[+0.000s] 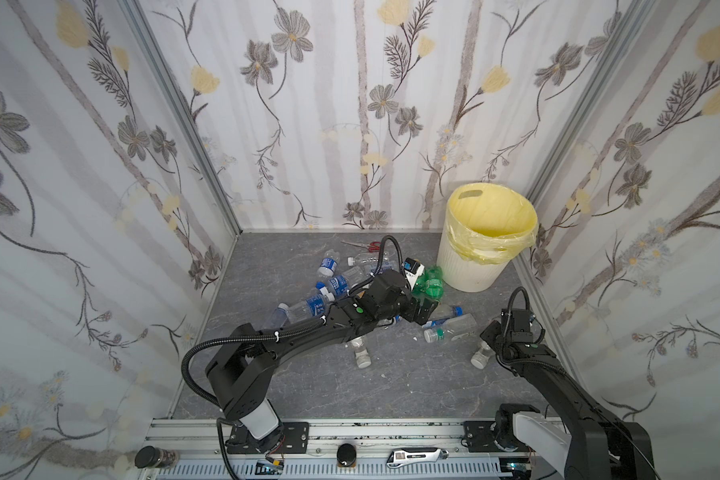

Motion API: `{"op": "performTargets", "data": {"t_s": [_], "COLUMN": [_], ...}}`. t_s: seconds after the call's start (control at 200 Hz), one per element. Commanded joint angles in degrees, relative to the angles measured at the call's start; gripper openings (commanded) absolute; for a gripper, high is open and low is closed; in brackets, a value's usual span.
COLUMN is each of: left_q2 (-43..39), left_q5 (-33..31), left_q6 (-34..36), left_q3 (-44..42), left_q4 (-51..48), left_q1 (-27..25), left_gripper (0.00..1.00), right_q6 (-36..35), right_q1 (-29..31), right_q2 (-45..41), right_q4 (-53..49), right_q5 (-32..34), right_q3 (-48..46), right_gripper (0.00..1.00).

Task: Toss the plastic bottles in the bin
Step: 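Carry the clear plastic box with the right gripper up over the bin opening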

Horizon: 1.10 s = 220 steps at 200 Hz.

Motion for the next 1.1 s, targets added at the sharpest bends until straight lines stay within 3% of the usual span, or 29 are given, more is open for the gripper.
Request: {"op": "performTargets", "data": {"t_s": [0.0, 0.54, 0.734, 1.094], "left_q2": [-0.07, -0.47, -0.88, -3.40], "left_q5": [2.41, 0.41, -2.54, -9.05], "left_q6": [2.52, 18.43, 21.92, 26.26], "left_q3": [1.05, 2.76, 2.97, 8.36], "left_q4": [1.01, 1.23, 1.27, 1.27], "left_q1": [-0.50, -5.22, -5.30, -5.27], "left_gripper": [1.00, 1.00, 1.00, 1.00], "right_q6": [-0.78, -2.98, -3.23, -5.98], "right_q1": [-0.15, 1.57, 5.10, 14.94], "right_q2": [-0.72, -0.31, 0.67, 4.34], "right_q4": [0.64, -1.17, -1.88, -6.85], "right_q5": [0.23, -5.02, -4.97, -2.33], "right_q3": [1.69, 13.81, 18.66, 37.83], "right_gripper": [0.54, 0.51, 0.52, 0.50]}}
